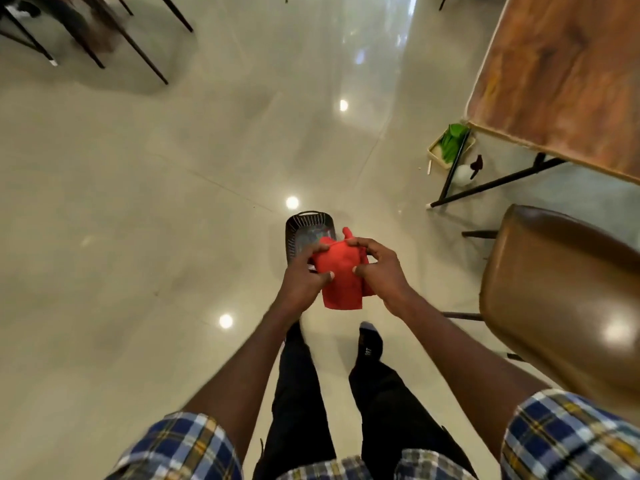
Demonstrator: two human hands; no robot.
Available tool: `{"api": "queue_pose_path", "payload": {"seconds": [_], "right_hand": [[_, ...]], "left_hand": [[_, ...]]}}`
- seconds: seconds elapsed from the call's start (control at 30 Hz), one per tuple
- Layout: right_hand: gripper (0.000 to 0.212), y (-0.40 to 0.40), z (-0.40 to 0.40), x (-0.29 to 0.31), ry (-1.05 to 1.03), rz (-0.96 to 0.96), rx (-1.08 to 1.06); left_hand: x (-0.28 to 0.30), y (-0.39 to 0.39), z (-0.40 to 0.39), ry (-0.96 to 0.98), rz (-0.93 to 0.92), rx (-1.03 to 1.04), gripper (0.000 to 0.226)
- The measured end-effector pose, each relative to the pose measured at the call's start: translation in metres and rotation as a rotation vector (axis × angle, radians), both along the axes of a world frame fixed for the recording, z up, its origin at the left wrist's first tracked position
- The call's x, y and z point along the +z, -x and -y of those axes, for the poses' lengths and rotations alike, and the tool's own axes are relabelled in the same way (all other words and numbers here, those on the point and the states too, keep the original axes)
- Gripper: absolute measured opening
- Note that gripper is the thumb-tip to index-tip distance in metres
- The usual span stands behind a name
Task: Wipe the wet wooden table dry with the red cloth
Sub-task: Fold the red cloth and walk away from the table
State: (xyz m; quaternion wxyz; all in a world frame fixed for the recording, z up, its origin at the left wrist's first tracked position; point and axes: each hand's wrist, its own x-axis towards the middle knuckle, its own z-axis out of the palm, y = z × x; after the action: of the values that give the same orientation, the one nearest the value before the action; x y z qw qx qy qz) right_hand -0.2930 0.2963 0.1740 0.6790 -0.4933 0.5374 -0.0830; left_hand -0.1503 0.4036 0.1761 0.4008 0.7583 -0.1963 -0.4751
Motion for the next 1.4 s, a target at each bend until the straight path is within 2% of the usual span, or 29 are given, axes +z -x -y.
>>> {"api": "queue_pose_path", "payload": {"seconds": [0.2,0.37,0.53,0.63,0.7,0.8,0.9,1.0,1.2,1.4], "right_hand": [[0.051,-0.068,0.016,0.029,0.044,0.054,-0.043],[0.054,-0.141,0.049,0.071,0.074,0.173,-0.037],[0.059,-0.201,0.113,0.104,0.141,0.233,-0.120],[0.058,-0.238,0.167,0.111,0.213,0.247,-0.223],[0.059,-0.262,0.207,0.110,0.210,0.270,-0.305],[0.065,-0.301,0.280,0.106,0.179,0.345,-0.432],[0.066,-0.339,0.356,0.110,0.115,0.431,-0.559],[0.066,-0.373,0.433,0.124,0.098,0.463,-0.605],[0.062,-0.387,0.577,0.173,0.237,0.359,-0.619],[0.065,-0.387,0.727,0.183,0.362,0.276,-0.668]], "left_hand": [[0.019,-0.068,0.024,0.059,-0.147,0.003,0.055],[0.068,-0.151,0.066,0.116,-0.145,-0.017,0.059],[0.107,-0.227,0.150,0.173,-0.223,-0.092,0.055],[0.118,-0.264,0.221,0.194,-0.289,-0.070,0.040],[0.121,-0.287,0.270,0.208,-0.271,-0.040,0.033],[0.117,-0.323,0.348,0.176,-0.254,-0.013,0.040],[0.120,-0.360,0.428,0.050,-0.231,-0.034,0.046],[0.134,-0.394,0.516,-0.035,-0.186,-0.222,0.058],[0.176,-0.417,0.686,0.142,-0.261,-0.400,0.027],[0.178,-0.414,0.857,0.237,-0.277,-0.516,0.027]]}}
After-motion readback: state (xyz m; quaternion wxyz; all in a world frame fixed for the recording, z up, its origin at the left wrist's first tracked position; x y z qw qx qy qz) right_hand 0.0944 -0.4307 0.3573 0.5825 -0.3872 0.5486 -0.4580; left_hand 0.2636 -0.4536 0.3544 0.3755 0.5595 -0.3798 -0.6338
